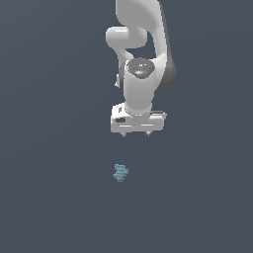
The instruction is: Pick up the object and move it to a goal position.
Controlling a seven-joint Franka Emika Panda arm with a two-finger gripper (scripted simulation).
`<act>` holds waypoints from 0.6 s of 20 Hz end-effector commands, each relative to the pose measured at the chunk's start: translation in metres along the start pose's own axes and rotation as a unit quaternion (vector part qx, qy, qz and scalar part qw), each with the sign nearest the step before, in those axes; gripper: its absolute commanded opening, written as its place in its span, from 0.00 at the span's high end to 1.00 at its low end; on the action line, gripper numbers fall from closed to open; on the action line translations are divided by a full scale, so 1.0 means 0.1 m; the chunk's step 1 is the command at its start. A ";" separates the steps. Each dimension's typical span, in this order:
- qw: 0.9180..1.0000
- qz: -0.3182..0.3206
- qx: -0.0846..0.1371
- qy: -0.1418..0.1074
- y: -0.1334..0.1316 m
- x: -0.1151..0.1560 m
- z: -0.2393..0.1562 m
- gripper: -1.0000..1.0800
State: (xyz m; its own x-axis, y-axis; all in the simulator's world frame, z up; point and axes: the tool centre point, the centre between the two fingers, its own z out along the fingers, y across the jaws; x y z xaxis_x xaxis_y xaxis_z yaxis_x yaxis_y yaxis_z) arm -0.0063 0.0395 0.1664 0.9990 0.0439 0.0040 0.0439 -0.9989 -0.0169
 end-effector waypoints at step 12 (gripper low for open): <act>1.000 -0.001 0.001 0.005 -0.20 0.03 -0.10 0.04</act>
State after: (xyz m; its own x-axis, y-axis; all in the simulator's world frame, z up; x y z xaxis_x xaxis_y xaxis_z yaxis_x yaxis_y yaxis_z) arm -0.0043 0.0578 0.1755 0.9988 0.0469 0.0142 0.0471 -0.9987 -0.0191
